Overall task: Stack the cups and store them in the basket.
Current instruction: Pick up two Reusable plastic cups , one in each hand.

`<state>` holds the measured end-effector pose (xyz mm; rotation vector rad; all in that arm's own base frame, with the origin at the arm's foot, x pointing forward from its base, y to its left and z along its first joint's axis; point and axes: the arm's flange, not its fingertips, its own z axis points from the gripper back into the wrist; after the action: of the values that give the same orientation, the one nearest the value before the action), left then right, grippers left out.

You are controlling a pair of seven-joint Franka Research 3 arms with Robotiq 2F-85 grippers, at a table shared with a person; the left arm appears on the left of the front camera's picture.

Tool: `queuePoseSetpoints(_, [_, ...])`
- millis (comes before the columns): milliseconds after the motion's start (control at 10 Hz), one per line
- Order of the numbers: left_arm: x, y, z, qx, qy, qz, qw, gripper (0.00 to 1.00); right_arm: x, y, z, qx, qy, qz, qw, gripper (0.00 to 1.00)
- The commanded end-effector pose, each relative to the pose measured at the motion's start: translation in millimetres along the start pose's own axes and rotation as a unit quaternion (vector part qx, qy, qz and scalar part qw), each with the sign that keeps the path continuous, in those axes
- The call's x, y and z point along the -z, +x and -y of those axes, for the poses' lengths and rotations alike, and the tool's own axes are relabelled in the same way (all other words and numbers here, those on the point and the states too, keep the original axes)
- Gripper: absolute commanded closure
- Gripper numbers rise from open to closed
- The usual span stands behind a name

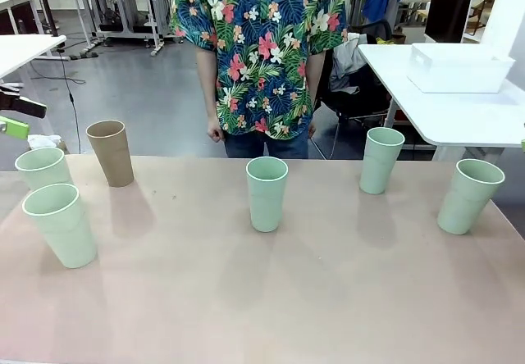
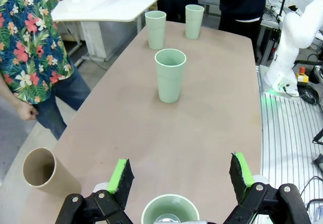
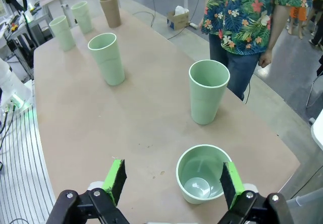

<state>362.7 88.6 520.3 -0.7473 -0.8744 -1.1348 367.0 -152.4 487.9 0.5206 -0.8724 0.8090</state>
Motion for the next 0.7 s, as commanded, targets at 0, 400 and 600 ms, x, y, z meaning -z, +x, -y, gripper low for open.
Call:
queuePoseSetpoints(0, [-0.9, 2.5, -0.4, 0.005, -0.003, 0.006, 1.000, 0.00, 1.0, 0.3, 3.1, -0.013, 0.001, 0.013, 1.000, 0.00])
queuePoseSetpoints(400, [-0.9, 2.5, -0.4, 0.005, -0.003, 0.006, 1.000, 0.00, 1.0, 0.3, 3.1, -0.013, 0.001, 0.013, 1.000, 0.00])
queuePoseSetpoints(600, [-0.9, 2.5, -0.4, 0.005, -0.003, 0.006, 1.000, 0.00, 1.0, 0.3, 3.1, -0.013, 0.001, 0.013, 1.000, 0.00])
